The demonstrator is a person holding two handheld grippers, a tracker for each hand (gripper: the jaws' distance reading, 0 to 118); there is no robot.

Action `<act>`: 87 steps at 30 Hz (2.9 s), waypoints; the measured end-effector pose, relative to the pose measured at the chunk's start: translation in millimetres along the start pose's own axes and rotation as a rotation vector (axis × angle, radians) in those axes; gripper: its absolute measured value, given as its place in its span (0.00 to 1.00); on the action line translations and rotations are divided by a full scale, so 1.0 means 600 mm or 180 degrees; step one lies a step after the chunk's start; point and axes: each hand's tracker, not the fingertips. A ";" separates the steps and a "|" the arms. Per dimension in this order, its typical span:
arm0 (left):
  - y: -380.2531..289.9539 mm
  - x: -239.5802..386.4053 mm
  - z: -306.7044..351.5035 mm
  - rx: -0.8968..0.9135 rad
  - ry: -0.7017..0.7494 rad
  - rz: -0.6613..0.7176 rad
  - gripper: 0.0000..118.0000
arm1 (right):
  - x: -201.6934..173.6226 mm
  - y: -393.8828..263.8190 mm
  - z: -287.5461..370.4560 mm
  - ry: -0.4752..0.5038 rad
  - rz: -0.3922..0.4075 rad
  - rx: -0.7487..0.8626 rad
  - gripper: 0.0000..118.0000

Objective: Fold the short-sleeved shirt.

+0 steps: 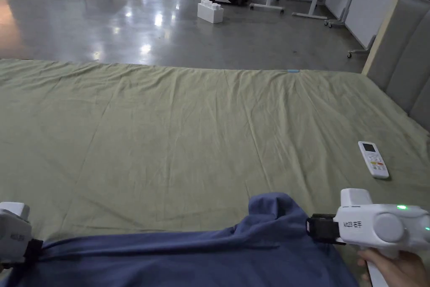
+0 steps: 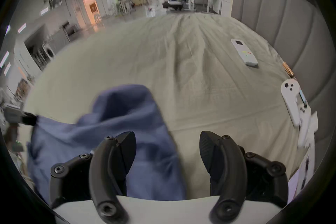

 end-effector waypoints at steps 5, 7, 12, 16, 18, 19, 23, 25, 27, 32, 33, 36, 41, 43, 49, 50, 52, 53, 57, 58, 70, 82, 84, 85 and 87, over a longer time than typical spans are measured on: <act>-0.002 -0.001 0.002 0.0016 -0.0023 0.0108 0.11 | -0.026 -0.026 0.003 -0.0086 0.0072 -0.0065 0.44; -0.005 0.003 0.007 0.0003 -0.0006 0.0104 0.11 | -0.035 -0.032 0.006 0.0061 0.0200 -0.0090 0.03; -0.022 -0.038 0.108 0.0518 -0.0601 0.0617 0.07 | -0.032 -0.029 0.073 0.0190 -0.0093 0.0182 0.03; -0.081 -0.088 0.237 0.1018 -0.1021 0.0820 0.06 | -0.024 -0.054 0.203 0.0281 0.0055 0.0623 0.03; -0.133 -0.103 0.304 0.1234 -0.1102 0.0751 0.06 | -0.014 -0.090 0.275 0.0372 -0.0041 0.0835 0.03; -0.157 -0.108 0.323 0.1285 -0.1111 0.0681 0.06 | -0.011 -0.109 0.299 0.0380 -0.0060 0.0858 0.03; -0.284 -0.131 0.348 0.1304 -0.1095 0.0687 0.06 | -0.005 -0.232 0.380 0.0432 -0.0264 0.0991 0.03; -0.341 -0.144 0.334 0.1347 -0.1202 0.0696 0.06 | -0.012 -0.292 0.401 0.0455 -0.0315 0.0924 0.03; -0.380 -0.154 0.308 0.1199 -0.1292 0.0865 0.06 | -0.011 -0.346 0.405 0.0380 -0.0393 0.0913 0.03; -0.430 -0.147 0.250 0.0966 -0.1217 0.0986 0.06 | -0.007 -0.421 0.353 0.0350 -0.0540 0.0506 0.03; -0.435 -0.152 0.239 0.0991 -0.1196 0.0949 0.07 | -0.008 -0.427 0.346 0.0360 -0.0559 0.0508 0.03; -0.429 -0.159 0.228 0.1009 -0.0903 0.0863 0.37 | -0.011 -0.437 0.330 0.0353 -0.0596 0.0497 0.06; -0.448 -0.179 0.300 0.1465 -0.0778 0.1011 0.82 | -0.009 -0.419 0.374 0.0132 -0.0348 0.0702 0.65; -0.453 -0.176 0.360 0.1896 -0.0704 0.1049 0.82 | -0.016 -0.411 0.417 0.0081 -0.0404 0.0968 0.64; -0.462 -0.082 0.565 0.3039 -0.0359 0.0609 0.81 | -0.068 -0.394 0.563 0.0372 -0.0498 0.2060 0.65; -0.458 -0.066 0.595 0.3184 -0.0358 0.0473 0.81 | -0.087 -0.385 0.590 0.0371 -0.0358 0.2245 0.65; -0.452 -0.041 0.641 0.3364 -0.0490 0.0293 0.81 | -0.124 -0.371 0.628 0.0345 -0.0130 0.2540 0.65; -0.449 -0.033 0.658 0.3444 -0.0535 0.0254 0.81 | -0.138 -0.365 0.648 0.0311 0.0008 0.2697 0.65; -0.448 0.010 0.714 0.3693 -0.0439 0.0089 0.73 | -0.183 -0.355 0.694 0.0232 0.0317 0.3037 0.62; -0.452 0.021 0.721 0.3714 -0.0327 0.0082 0.73 | -0.189 -0.356 0.697 0.0246 0.0302 0.3011 0.61; -0.482 0.051 0.691 0.3367 -0.0241 0.0072 0.00 | -0.189 -0.392 0.663 0.0491 0.0001 0.2559 0.00; -0.466 0.052 0.676 0.3226 -0.0423 0.0088 0.00 | -0.186 -0.384 0.663 0.0442 0.0020 0.2614 0.00; -0.464 0.047 0.672 0.3207 -0.0433 0.0093 0.00 | -0.186 -0.385 0.662 0.0435 0.0025 0.2605 0.00; -0.465 0.043 0.668 0.3198 -0.0438 0.0099 0.00 | -0.185 -0.384 0.660 0.0433 0.0024 0.2591 0.00; -0.462 0.032 0.661 0.3167 -0.0481 0.0125 0.00 | -0.184 -0.385 0.655 0.0434 0.0018 0.2564 0.00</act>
